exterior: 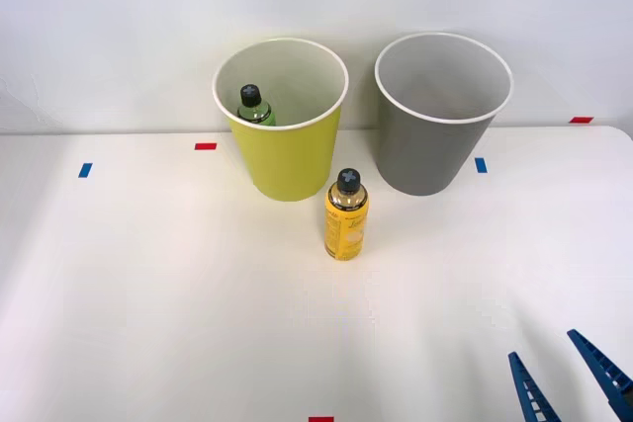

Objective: Put cans in the gray bin, plastic bottles in the light green bin

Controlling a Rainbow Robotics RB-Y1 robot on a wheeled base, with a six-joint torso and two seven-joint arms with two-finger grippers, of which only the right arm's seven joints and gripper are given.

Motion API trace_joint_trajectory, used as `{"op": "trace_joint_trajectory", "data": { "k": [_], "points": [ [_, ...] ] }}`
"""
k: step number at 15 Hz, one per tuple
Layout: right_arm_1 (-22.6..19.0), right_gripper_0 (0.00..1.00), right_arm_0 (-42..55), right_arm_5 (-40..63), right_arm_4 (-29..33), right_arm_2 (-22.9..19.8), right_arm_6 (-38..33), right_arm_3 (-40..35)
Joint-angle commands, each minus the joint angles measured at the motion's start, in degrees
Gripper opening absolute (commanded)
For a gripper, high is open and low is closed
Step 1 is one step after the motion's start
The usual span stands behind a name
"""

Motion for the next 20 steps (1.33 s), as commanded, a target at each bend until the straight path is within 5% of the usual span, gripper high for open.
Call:
{"op": "trace_joint_trajectory", "data": {
  "k": [1,20],
  "points": [
    [0.0,0.82,0.0,0.0,0.0,0.0,0.0,0.0],
    [0.0,0.83,0.0,0.0,0.0,0.0,0.0,0.0]
  ]
}}
